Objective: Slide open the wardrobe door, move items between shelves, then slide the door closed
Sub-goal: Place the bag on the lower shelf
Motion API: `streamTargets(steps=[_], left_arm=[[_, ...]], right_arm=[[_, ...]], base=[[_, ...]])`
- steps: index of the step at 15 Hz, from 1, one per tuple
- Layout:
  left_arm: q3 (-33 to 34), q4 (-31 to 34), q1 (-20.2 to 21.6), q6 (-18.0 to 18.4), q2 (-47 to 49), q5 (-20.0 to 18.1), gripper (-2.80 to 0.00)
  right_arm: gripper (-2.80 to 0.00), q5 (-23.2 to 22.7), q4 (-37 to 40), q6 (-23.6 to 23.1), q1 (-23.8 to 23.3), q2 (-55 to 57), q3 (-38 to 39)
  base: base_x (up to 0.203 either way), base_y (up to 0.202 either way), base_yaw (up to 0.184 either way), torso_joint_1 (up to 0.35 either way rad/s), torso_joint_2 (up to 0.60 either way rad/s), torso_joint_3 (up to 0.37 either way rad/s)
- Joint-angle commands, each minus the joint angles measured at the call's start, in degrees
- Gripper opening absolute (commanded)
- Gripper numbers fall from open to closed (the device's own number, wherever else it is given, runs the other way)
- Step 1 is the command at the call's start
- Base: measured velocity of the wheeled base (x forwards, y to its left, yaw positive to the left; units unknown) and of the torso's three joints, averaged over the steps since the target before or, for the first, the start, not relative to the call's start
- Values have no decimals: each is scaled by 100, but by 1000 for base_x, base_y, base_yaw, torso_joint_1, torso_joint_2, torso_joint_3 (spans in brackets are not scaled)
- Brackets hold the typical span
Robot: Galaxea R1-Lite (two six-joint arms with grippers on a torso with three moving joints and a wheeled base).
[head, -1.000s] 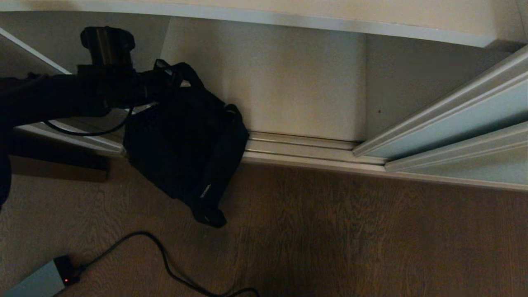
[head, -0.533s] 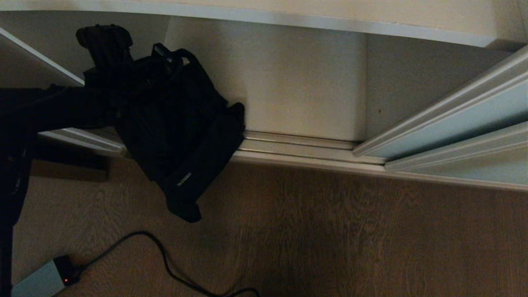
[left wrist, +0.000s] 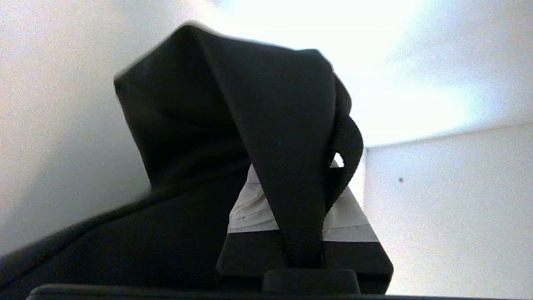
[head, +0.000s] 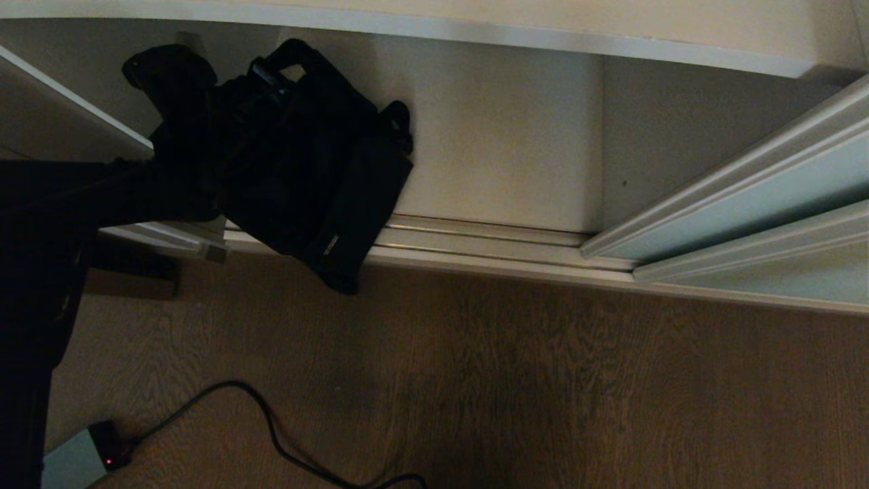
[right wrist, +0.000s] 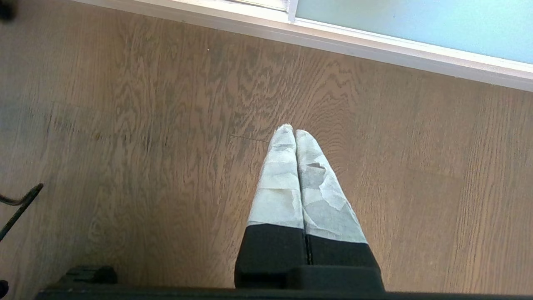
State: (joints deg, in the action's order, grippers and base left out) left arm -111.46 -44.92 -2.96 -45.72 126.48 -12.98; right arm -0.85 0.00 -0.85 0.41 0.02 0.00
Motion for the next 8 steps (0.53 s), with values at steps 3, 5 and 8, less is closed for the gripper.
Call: streamTargets(steps=[3, 5, 8], left_arm=[[1, -183, -5, 19, 274, 24, -280], [-7, -218, -3, 37, 281, 68, -280], [-7, -218, 6, 28, 368, 75, -280]], right_arm=[[-280, -3, 0, -3, 2, -20, 9], [-280, -3, 0, -3, 2, -24, 9], [-280, -3, 0, -3, 2, -20, 9]], base=[[0, 0, 0, 0, 0, 0], [0, 0, 0, 0, 0, 0], [0, 0, 0, 0, 0, 0]])
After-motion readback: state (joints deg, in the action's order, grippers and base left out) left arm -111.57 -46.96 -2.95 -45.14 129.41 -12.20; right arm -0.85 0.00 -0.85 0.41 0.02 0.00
